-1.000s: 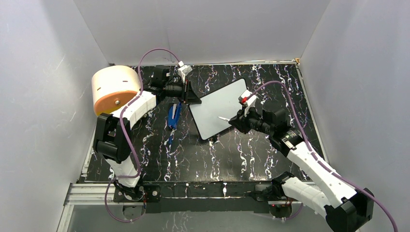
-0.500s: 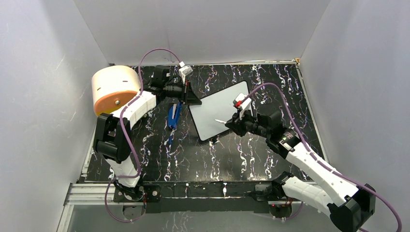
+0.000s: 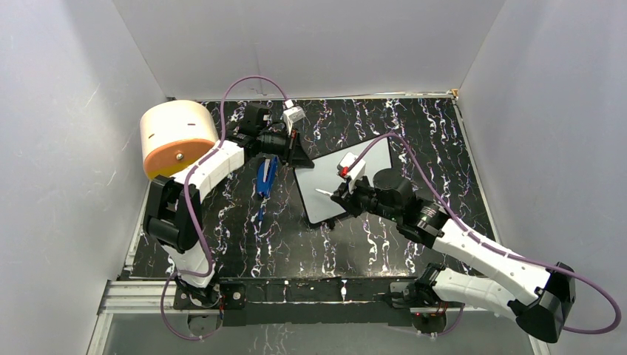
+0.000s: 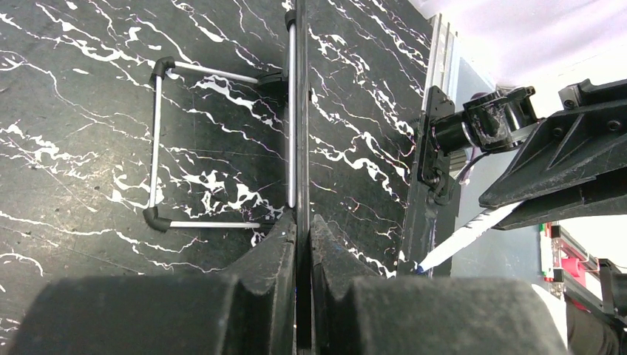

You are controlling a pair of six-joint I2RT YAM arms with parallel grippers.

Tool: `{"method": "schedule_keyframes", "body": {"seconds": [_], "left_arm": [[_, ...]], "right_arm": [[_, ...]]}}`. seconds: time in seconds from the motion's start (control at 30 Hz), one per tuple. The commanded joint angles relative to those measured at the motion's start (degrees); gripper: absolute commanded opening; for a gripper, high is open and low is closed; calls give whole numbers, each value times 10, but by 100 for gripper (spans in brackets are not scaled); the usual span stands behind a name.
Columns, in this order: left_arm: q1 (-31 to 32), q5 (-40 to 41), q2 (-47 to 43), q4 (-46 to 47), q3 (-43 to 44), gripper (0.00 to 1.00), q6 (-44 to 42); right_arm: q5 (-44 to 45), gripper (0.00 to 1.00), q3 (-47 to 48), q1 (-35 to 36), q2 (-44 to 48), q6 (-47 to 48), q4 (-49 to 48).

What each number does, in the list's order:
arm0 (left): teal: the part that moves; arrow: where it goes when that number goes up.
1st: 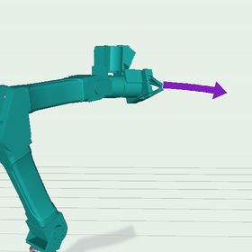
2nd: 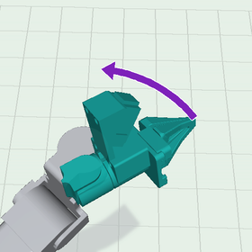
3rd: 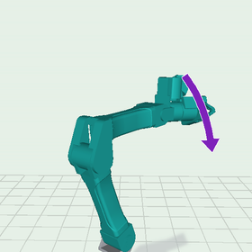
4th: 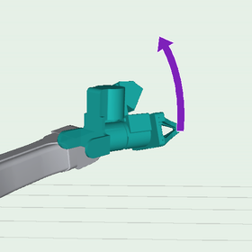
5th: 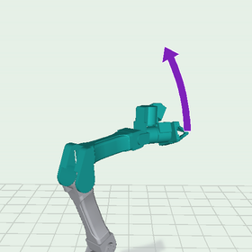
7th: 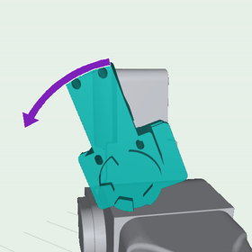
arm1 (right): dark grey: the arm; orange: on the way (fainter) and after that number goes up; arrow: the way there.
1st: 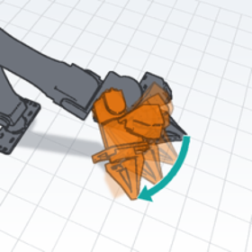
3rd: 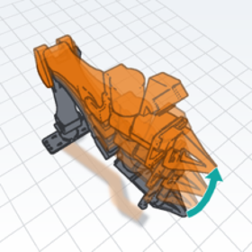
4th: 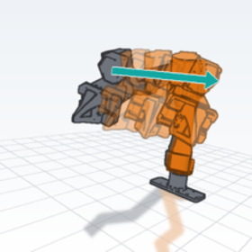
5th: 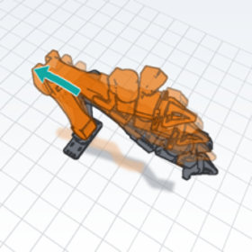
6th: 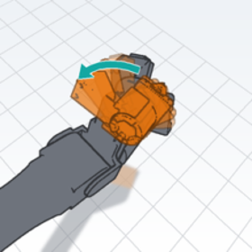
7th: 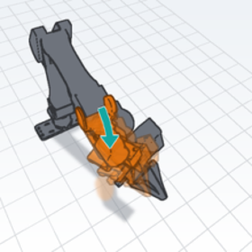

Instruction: Write a sentence on the whiteboard

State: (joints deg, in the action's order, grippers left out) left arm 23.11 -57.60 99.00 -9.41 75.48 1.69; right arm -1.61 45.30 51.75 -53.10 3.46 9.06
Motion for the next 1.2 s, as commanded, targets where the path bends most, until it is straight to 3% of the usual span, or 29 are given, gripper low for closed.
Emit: {"method": "schedule_keyframes", "body": {"seconds": [0.0,0.37,0.8,1.17], "left_arm": [[4,15,-42,-32,25,8,-14],[-30,23,-112,9,-10,29,16],[-34,61,-131,-12,-73,33,-8],[-34,16,-96,-16,-74,34,-14]], "right_arm": [[48,0,26,12,0,8,-35],[61,0,37,20,-6,12,-36],[76,0,37,28,-12,5,-56],[93,0,37,36,-35,4,-72]]}}
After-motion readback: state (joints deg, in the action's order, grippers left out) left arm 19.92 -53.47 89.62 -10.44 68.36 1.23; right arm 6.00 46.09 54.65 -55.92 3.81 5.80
